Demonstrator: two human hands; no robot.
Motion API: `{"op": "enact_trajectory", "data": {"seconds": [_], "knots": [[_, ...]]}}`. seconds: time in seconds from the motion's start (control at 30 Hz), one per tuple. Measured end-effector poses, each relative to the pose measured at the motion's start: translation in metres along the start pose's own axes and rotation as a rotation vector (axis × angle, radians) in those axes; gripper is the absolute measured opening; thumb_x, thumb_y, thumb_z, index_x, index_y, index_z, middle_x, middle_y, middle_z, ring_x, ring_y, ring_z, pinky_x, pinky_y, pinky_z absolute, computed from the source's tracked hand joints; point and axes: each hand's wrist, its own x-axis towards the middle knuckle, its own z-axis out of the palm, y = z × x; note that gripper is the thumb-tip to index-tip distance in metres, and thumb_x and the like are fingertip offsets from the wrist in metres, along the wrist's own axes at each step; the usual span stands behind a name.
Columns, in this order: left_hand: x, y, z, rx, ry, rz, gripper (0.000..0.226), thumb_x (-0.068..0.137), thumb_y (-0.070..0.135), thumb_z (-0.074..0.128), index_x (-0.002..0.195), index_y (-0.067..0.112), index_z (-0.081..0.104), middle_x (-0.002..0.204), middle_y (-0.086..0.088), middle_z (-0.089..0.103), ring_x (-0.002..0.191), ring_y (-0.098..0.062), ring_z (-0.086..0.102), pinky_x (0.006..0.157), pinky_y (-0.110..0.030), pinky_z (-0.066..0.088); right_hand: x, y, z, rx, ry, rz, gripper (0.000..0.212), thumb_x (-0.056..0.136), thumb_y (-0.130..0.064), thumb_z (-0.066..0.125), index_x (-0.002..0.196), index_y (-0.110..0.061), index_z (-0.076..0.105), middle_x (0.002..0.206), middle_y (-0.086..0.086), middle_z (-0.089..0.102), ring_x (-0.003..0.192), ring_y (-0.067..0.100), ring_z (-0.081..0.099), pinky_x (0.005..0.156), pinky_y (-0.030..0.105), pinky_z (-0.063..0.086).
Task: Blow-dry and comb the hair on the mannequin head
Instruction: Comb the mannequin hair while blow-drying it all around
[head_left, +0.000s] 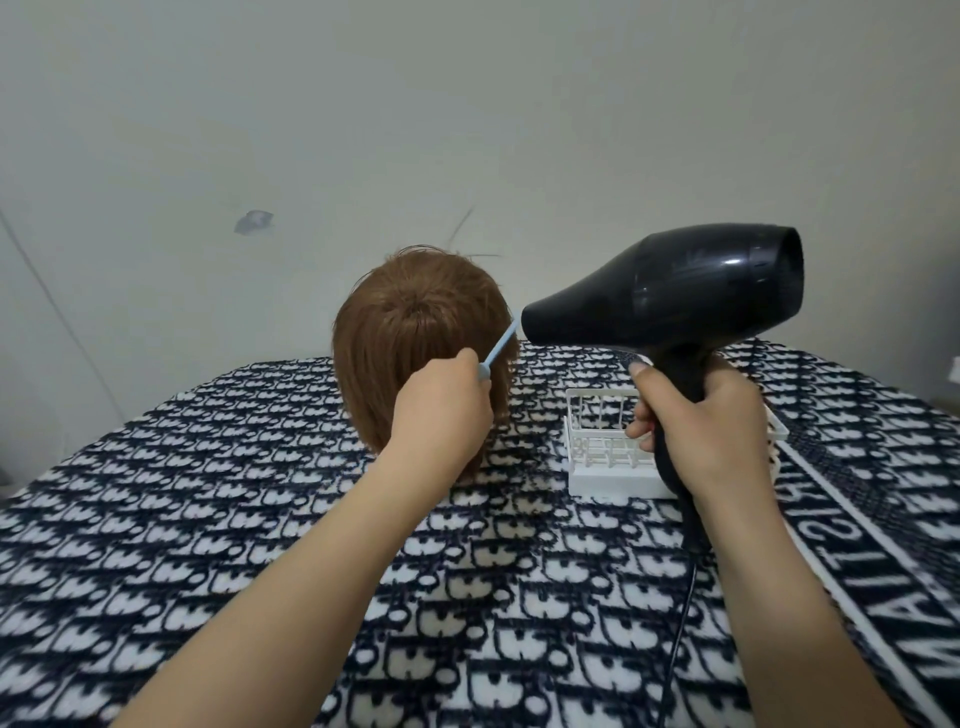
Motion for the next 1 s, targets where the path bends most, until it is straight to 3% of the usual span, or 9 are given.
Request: {"op": "enact_trajectory", "data": {"seconds": [0.27,0.47,0.63,0.83,0.9,1.0], "knots": [[-0.014,-0.006,0.031,0.037,-0.157,-0.003,0.016,0.096,0.024,0.046,0.083,0.016,0.045,0.062,0.002,0.045,0.052,-0.02,0.045,0.042,-0.03,0.029,0.002,0.0,0.0,0.002,-0.008,0.012,0.018,0.092,-0.026,0.071,0.078,-0.018,0.063,0.055,-0.003,0.068,0.047,0.013,0.067,0.048,0.028,0.053],[-0.029,-0.016,0.042,0.114,-0.16,0.069,0.016,0.096,0.025,0.048,0.082,0.019,0.042,0.059,0.005,0.043,0.047,-0.018,0.041,0.039,-0.029,0.022,0.002,-0.001,0.0,-0.022,-0.034,0.027,0.019,0.092,-0.025,0.07,0.078,-0.015,0.064,0.054,-0.003,0.067,0.047,0.013,0.067,0.047,0.025,0.054],[-0.04,-0.024,0.047,0.237,-0.25,0.16,0.009,0.094,0.023,0.049,0.101,0.021,0.054,0.065,0.005,0.045,0.057,-0.024,0.049,0.043,-0.029,0.025,0.001,-0.002,0.0,-0.036,-0.06,0.035,0.016,0.092,-0.024,0.071,0.079,-0.017,0.065,0.054,-0.005,0.067,0.046,0.013,0.066,0.045,0.024,0.052],[-0.058,-0.034,0.051,0.217,-0.26,0.181,0.017,0.098,0.032,0.045,0.11,0.027,0.055,0.085,0.005,0.056,0.082,-0.025,0.058,0.062,-0.034,0.04,0.001,-0.003,0.001,-0.041,-0.081,0.036,0.014,0.092,-0.023,0.071,0.08,-0.017,0.065,0.054,-0.003,0.067,0.047,0.014,0.067,0.046,0.027,0.052],[-0.063,-0.041,0.048,0.181,-0.21,0.161,0.02,0.099,0.037,0.041,0.114,0.033,0.054,0.094,0.007,0.059,0.092,-0.023,0.056,0.074,-0.038,0.038,0.0,-0.004,0.001,-0.029,-0.094,0.033,0.013,0.092,-0.022,0.071,0.081,-0.016,0.065,0.054,-0.002,0.067,0.047,0.014,0.067,0.046,0.026,0.052],[-0.07,-0.053,0.039,0.146,-0.097,0.16,0.023,0.1,0.04,0.038,0.118,0.04,0.052,0.101,0.013,0.058,0.097,-0.018,0.054,0.08,-0.04,0.033,-0.002,-0.007,0.001,0.001,-0.126,0.036,0.013,0.092,-0.021,0.071,0.082,-0.014,0.066,0.056,-0.001,0.068,0.047,0.015,0.067,0.045,0.023,0.051]]}}
